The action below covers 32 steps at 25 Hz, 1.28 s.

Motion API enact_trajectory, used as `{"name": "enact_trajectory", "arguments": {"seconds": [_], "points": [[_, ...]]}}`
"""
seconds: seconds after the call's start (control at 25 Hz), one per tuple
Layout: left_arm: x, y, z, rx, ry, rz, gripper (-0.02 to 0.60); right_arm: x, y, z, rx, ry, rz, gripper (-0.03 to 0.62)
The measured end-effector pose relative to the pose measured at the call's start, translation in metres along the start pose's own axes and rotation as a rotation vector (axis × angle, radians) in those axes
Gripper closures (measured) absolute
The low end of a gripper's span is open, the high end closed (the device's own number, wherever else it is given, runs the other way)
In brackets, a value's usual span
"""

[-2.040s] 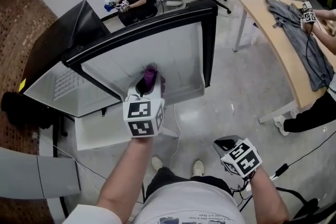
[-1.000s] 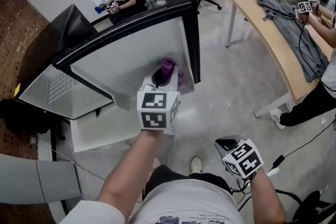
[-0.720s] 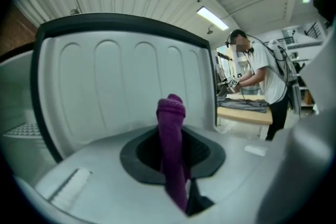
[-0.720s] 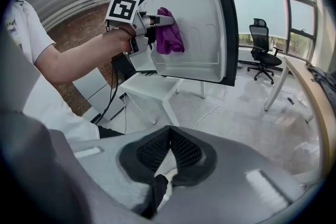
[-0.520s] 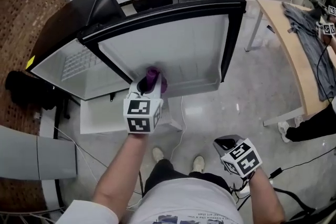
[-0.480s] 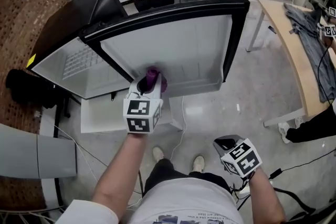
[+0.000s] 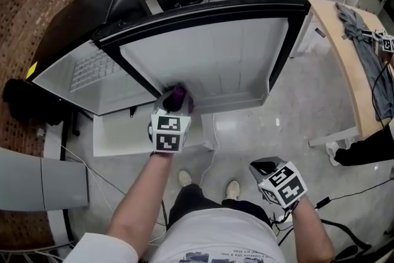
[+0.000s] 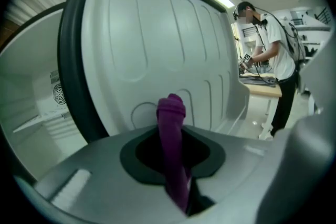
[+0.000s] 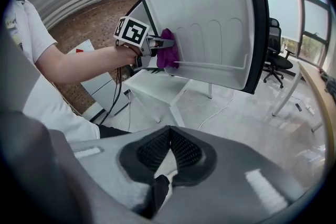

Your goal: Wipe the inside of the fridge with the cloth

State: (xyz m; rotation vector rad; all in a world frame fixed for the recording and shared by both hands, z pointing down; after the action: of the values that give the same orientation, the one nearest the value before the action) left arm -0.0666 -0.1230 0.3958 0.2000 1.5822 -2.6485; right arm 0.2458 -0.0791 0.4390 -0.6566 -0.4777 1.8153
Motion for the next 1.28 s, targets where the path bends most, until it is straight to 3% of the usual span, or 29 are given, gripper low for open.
{"name": "enact_trajectory", "arguments": {"seconds": [0.16, 0.28, 1.28], "points": [[-0.011, 0.0, 0.012, 0.06, 0.026, 0.045, 0.511, 0.0, -0.004, 0.001, 0.005, -0.01, 0.027, 0.591], [-0.016, 0.002, 0.016, 0.076, 0.021, 0.034, 0.511, 0.001, -0.007, 0.001, 0.002, -0.014, 0.042, 0.591], [-0.135, 0.046, 0.08, 0.08, -0.178, 0.031, 0.511, -0.012, -0.071, -0.036, -0.029, -0.092, 0.183, 0.591]]}}
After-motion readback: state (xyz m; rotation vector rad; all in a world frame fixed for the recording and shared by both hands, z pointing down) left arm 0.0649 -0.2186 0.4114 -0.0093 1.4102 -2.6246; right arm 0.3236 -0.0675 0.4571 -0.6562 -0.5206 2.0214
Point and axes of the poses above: the fingertips, and each gripper's own axes: z forward along the fingers, x to its left, y out of its top, the point moved 9 cm from there along -z, backward along the fingers, and after that the axes turned 4 degrees about -z, right-handed, at the moved point
